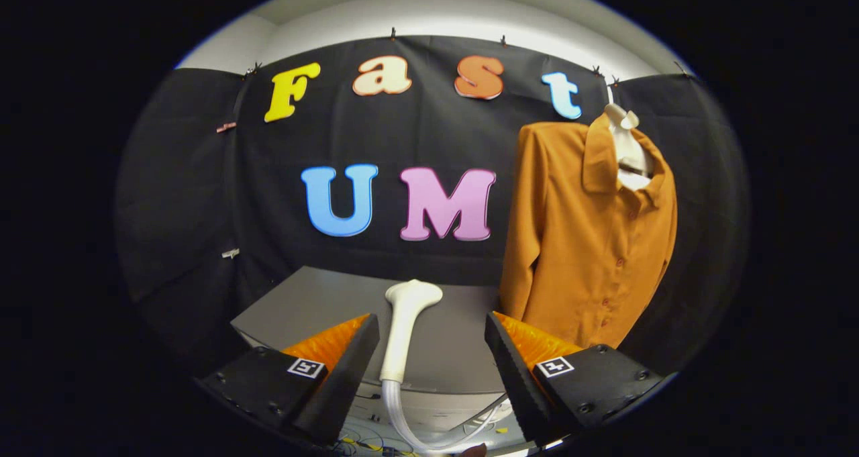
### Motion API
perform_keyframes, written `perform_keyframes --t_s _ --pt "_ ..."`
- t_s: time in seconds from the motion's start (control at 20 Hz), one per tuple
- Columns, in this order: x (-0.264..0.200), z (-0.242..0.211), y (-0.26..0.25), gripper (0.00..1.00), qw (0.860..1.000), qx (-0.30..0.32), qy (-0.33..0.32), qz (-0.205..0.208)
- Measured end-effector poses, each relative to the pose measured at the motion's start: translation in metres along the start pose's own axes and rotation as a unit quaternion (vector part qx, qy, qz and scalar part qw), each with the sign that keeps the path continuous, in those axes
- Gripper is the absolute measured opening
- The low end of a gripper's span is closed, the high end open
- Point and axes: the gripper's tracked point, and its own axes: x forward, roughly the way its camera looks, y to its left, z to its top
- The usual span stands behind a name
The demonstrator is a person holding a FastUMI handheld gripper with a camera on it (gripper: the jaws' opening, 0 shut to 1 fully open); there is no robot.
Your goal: Iron the clothes twice with a garment steamer, once on the left side and once on the right side.
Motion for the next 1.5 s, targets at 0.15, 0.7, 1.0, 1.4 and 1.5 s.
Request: perform_keyframes --t_s 0.15,0.7,1.0,1.4,1.5 --pt "0.035 -0.043 0.012 0.99 0.997 0.004 0.080 0.003" --pt "0.103 -0.124 0.040 0.42 0.983 -0.002 0.181 -0.011" --pt "0.095 -0.109 0.044 0.21 0.990 0.056 0.125 0.026" --pt "0.027 -0.030 0.002 0.21 0.998 0.068 -0.006 0.008" --pt "0.006 -0.006 -0.009 0.21 0.997 0.065 -0.044 0.005"
